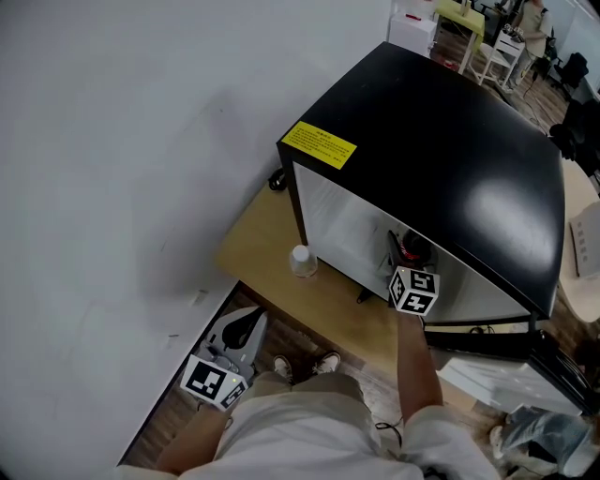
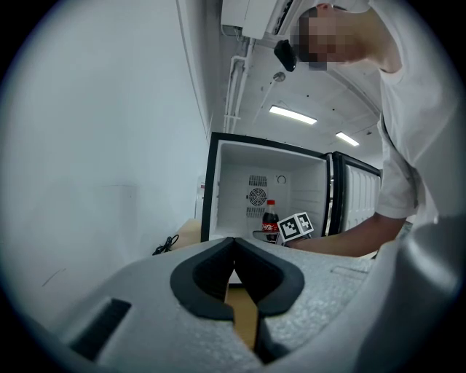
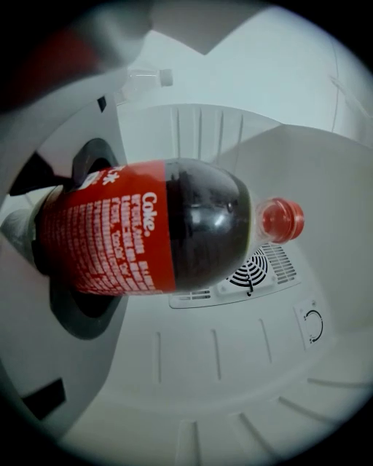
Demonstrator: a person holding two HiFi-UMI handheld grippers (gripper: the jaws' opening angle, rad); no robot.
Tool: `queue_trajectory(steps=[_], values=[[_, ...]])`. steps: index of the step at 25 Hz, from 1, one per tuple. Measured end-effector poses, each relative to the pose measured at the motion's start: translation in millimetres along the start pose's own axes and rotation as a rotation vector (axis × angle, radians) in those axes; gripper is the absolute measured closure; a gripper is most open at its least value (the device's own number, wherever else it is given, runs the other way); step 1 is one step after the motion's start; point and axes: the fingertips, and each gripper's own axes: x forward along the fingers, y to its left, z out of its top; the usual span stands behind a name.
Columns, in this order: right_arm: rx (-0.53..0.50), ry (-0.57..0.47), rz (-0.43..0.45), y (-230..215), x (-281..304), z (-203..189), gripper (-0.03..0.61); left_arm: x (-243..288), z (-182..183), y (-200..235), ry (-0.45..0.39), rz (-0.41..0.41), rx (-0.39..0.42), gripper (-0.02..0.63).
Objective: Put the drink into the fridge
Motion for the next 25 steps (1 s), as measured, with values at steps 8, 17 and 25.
queue_trajectory(steps=[8, 17, 25], values=[[-0.017, 0.015, -0.009, -2.5, -10.1, -6.1, 0.267, 1.0, -1.4, -6.2, -0.007, -0.030, -0.012, 0.600], [-0.025, 0.081, -0.014, -3.7, -15.3, -12.5, 0.250, 5.8, -2.9, -12.1, -0.014, -0.081, -0.018, 0.600], [-0.050, 0.108, -0.033, -0.2, -43.4, -16.4, 0.227, 13.2, -5.9, -17.1, -0.031, -0.158, -0.040, 0.600]])
